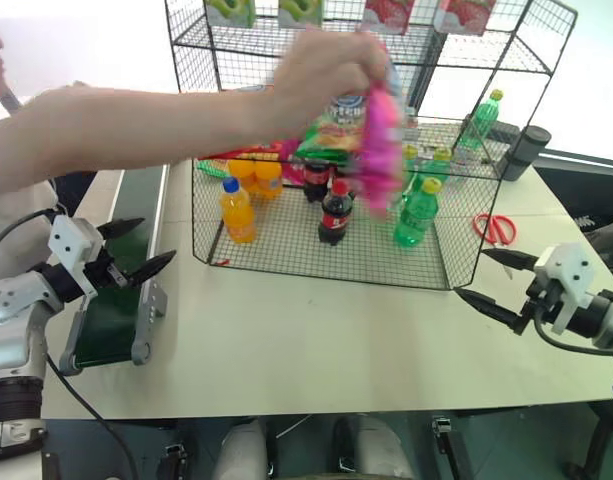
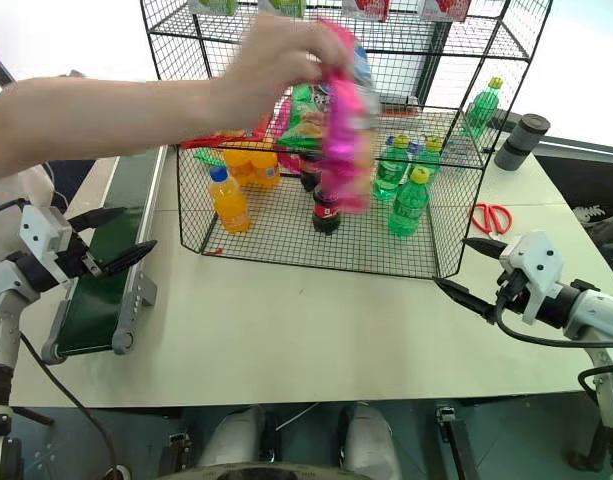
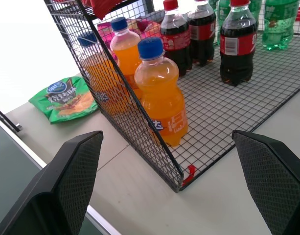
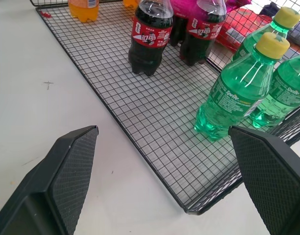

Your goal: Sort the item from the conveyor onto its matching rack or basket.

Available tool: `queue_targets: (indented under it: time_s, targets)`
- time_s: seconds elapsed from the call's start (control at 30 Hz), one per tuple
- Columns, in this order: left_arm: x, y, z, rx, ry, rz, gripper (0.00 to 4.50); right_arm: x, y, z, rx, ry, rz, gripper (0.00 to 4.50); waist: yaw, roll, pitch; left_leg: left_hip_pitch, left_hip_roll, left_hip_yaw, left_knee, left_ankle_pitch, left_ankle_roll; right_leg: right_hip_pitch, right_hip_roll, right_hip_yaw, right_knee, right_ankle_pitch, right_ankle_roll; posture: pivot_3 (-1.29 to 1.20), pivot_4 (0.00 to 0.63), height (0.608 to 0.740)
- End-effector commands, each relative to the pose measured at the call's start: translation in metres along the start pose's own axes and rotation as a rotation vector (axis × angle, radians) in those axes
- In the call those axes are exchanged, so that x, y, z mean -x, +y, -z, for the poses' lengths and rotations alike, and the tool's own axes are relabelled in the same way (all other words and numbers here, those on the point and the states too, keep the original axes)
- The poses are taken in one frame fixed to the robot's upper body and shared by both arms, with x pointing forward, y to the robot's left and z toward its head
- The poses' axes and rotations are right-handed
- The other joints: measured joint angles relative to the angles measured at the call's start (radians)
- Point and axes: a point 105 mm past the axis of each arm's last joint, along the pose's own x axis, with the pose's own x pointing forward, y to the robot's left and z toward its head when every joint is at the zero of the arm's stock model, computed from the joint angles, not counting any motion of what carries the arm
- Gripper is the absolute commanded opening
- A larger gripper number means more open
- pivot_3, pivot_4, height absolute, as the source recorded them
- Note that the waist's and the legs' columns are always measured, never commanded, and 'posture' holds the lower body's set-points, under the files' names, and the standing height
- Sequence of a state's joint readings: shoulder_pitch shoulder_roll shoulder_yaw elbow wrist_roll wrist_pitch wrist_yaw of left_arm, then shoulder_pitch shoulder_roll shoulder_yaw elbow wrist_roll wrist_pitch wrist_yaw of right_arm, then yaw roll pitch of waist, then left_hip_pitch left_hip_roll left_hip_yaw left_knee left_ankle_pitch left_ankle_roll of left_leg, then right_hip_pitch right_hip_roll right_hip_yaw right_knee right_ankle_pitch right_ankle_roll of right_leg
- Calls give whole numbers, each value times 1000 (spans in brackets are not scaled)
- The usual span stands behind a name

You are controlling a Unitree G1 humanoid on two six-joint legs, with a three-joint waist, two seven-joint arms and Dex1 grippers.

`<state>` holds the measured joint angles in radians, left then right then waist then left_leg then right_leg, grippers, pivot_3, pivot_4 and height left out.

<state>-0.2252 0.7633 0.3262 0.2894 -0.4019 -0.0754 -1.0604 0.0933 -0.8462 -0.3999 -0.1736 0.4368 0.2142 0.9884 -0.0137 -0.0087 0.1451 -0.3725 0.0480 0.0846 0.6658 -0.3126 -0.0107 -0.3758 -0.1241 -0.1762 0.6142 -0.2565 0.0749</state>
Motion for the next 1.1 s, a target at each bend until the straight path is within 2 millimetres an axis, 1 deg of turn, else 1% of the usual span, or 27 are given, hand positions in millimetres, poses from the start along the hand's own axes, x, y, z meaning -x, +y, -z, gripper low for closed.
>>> queue_targets:
  time_s: [0.03,0.07,0.1,0.17,0.23,0.4,0.5,0.57,0.8,1.0,1.1]
  targets:
    - [0,0,-10,-45,-29,-3,4500,-1,-3,-15,51,-32,6,4430,-7,3,2,0,-3,-8,0,0,0,6,-2,-8,-1,0,1,0,150,740]
    - [0,1,-10,-42,-30,-6,4500,-1,-5,-14,36,-26,17,4430,-7,4,2,0,-6,-16,0,1,1,11,-6,-16,-1,-2,4,0,150,740]
    - [0,1,-10,-42,-29,-7,4500,0,-8,-13,46,-16,31,4430,0,5,3,1,-6,-18,0,2,1,11,-8,-18,0,-4,6,0,150,740]
    - [1,1,-10,-43,-29,-7,4500,0,-8,-13,53,-12,30,4430,7,5,3,1,-6,-13,0,2,1,7,-8,-13,0,-4,6,0,150,740]
    - [1,1,-10,-44,-28,-6,4500,0,-7,-13,52,-18,20,4430,15,5,3,0,-6,-10,0,5,-4,6,-8,-11,0,-4,6,0,150,740]
    - [1,0,-10,-45,-27,-4,4500,-2,-5,-13,48,-22,11,4430,24,5,3,1,-6,-4,0,4,-3,2,-7,-4,0,-4,6,0,150,740]
    - [1,1,-11,-47,-27,-4,4500,-3,-5,-12,48,-23,11,4430,25,5,3,1,-5,-3,0,4,-2,1,-6,-3,0,-4,6,0,150,740]
    - [2,1,-11,-50,-25,-3,4500,-4,-5,-12,48,-23,10,4430,25,5,3,1,-4,-3,0,1,2,1,-6,-2,0,-4,6,0,150,740]
    - [3,4,-14,-57,-47,-25,4500,-7,-4,-12,77,-29,-14,4430,25,5,3,1,-4,-2,0,1,3,0,-5,-1,0,-4,6,0,150,740]
    - [7,3,-7,-35,-14,-45,4500,-11,-1,-15,82,-44,-36,4430,25,5,3,1,-3,-1,0,1,3,0,-5,0,1,-4,6,0,150,740]
    - [7,3,-7,-45,-9,-49,4500,-12,0,-15,83,-49,-41,4430,25,5,3,1,-3,-1,0,1,3,0,-4,0,0,-4,6,0,150,740]
